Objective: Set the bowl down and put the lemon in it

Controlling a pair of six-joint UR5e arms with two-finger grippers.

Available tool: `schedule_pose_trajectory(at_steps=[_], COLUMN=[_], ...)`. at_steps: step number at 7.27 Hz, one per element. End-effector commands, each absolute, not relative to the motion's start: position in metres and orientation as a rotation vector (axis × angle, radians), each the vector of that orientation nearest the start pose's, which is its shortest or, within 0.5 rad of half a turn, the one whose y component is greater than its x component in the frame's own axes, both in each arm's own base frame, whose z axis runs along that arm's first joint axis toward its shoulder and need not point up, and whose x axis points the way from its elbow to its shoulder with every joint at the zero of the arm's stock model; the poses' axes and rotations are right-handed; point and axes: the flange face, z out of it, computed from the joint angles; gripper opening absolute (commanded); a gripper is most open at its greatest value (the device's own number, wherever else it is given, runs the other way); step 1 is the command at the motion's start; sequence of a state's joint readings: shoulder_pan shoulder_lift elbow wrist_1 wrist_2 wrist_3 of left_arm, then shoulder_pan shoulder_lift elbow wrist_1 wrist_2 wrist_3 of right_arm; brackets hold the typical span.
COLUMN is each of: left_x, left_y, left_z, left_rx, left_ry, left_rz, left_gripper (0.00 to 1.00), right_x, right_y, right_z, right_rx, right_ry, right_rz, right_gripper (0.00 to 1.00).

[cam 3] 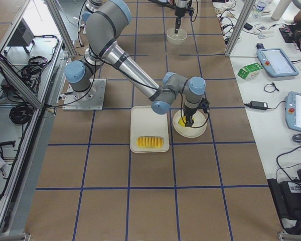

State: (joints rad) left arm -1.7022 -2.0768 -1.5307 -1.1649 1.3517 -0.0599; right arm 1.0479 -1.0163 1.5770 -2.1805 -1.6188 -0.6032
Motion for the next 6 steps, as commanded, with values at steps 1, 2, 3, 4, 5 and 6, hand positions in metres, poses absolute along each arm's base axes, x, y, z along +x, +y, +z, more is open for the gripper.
schedule_pose_trajectory(at_steps=[1, 2, 3, 4, 5, 6], left_x=[-0.282, -0.275, -0.273, -0.272, -0.272, -0.274], left_y=[-0.586, -0.578, -0.575, -0.573, -0.566, -0.565], left_z=[0.231, 0.213, 0.211, 0.219, 0.223, 0.228], left_rx=[-0.016, -0.024, -0.036, -0.076, -0.075, -0.124], left_ry=[3.325, 3.299, 3.271, 3.265, 3.265, 3.275], left_rz=[0.050, -0.022, -0.059, -0.061, -0.051, -0.045], left_gripper=[0.00, 0.00, 0.00, 0.00, 0.00, 0.00], right_x=[-0.205, -0.192, -0.167, -0.138, -0.109, -0.071], right_y=[-0.624, -0.615, -0.614, -0.615, -0.610, -0.610], right_z=[0.265, 0.286, 0.302, 0.318, 0.336, 0.349], right_rx=[-0.088, 0.026, 0.003, -0.017, 0.038, 0.063], right_ry=[3.192, 3.175, 3.172, 3.178, 3.172, 3.180], right_rz=[-0.008, 0.025, 0.033, 0.027, 0.035, 0.015], right_gripper=[0.00, 0.00, 0.00, 0.00, 0.00, 0.00])
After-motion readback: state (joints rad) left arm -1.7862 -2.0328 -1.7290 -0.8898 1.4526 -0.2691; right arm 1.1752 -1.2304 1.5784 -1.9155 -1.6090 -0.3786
